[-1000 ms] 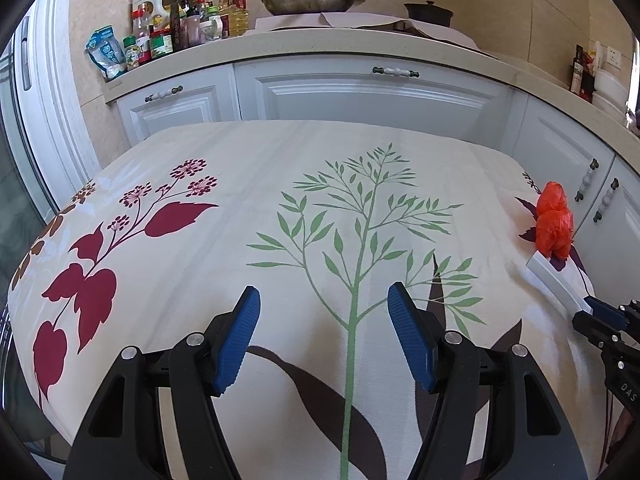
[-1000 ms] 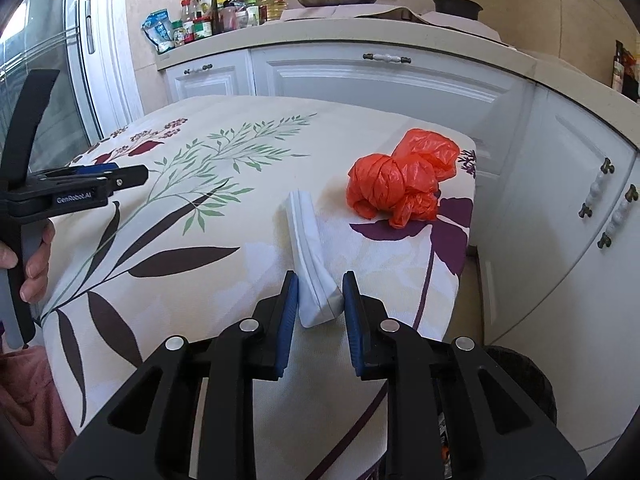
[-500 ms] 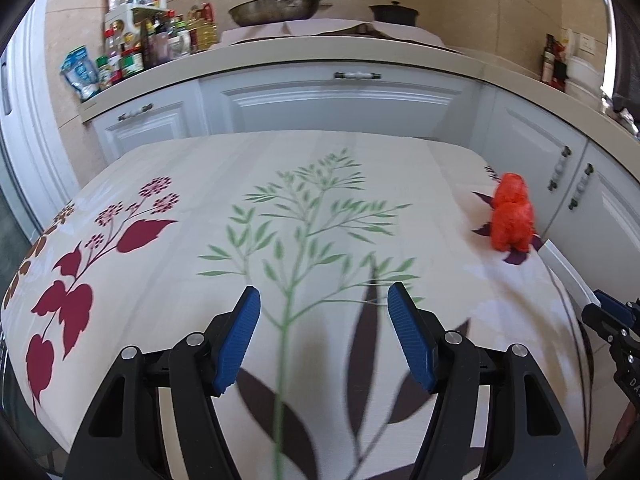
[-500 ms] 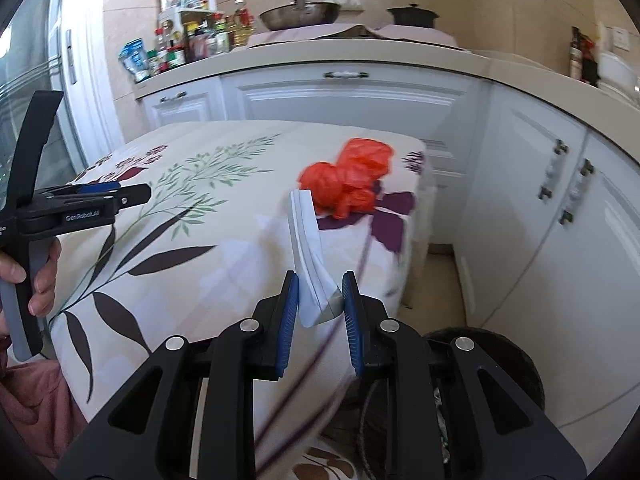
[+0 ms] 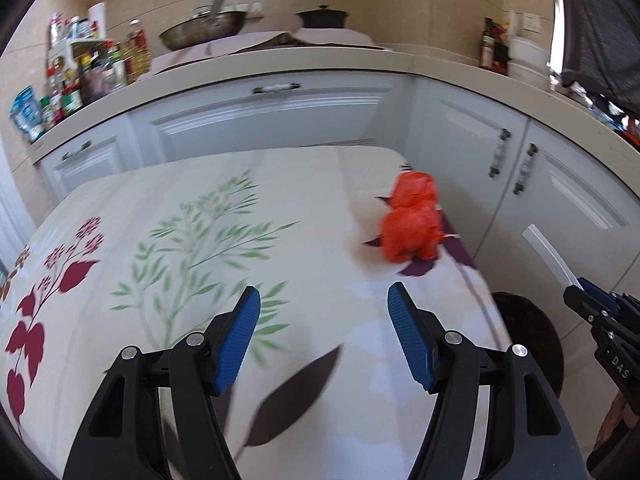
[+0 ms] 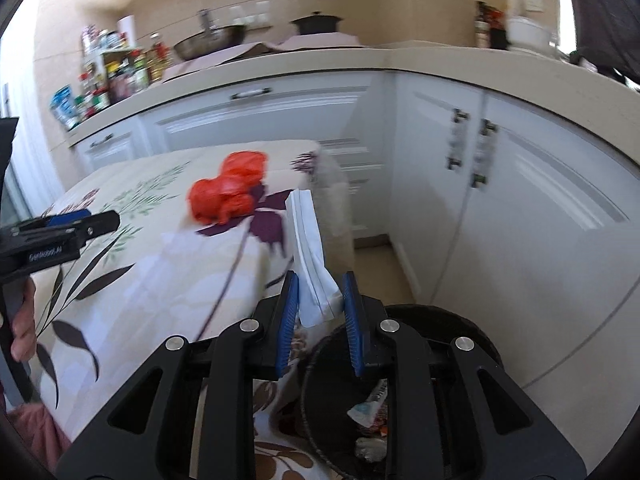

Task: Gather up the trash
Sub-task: 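Grasp the orange plastic bag with the left tool while right holds the paper strip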

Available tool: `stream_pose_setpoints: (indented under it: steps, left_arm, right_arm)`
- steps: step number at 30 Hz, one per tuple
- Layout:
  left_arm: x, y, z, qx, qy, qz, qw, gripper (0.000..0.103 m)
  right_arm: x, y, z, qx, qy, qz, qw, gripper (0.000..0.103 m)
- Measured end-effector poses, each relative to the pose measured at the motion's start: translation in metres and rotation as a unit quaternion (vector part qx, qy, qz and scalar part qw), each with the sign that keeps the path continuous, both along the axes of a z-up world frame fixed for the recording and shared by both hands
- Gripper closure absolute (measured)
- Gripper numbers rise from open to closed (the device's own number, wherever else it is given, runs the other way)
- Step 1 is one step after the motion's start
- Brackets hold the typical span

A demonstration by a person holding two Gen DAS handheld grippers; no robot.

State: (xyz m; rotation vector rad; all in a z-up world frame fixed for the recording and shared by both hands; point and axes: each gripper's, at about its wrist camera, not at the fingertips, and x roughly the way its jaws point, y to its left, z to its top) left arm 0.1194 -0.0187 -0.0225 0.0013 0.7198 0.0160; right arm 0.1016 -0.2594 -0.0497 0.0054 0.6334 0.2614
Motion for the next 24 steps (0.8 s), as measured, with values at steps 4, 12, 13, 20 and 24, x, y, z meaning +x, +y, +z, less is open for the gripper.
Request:
stream_pose_setpoints:
  steps: [4,12,13,20,24]
  left_arm:
    - [0.013,-0.02,-0.001,0.005,0.0,-0.021,0.9998,0.038]
    - [0.05,-0.049,-0.007,0.01,0.01,-0.045,0.9989,0.03]
    - [0.055,-0.05,-0.009,0.012,0.011,-0.043,0.9989,0.03]
    - [0.076,-0.051,-0.018,0.014,0.023,-0.042,0.9987,0.034]
    - [0.08,-0.051,-0.022,0.012,0.033,-0.049,0.9982,0.047]
  right_arm:
    - [0.004,-0.012,-0.002,-0.007,-0.001,-0.031,1.0,0.081]
    - [0.01,-0.023,-0.011,0.0,0.003,-0.047,0.999,0.081]
    - [0.011,-0.023,-0.012,0.001,0.004,-0.047,0.999,0.081]
    - [0.017,-0.026,-0.018,0.007,0.008,-0.045,0.999,0.081]
    - [0.02,-0.025,-0.021,0.009,0.011,-0.044,0.999,0.081]
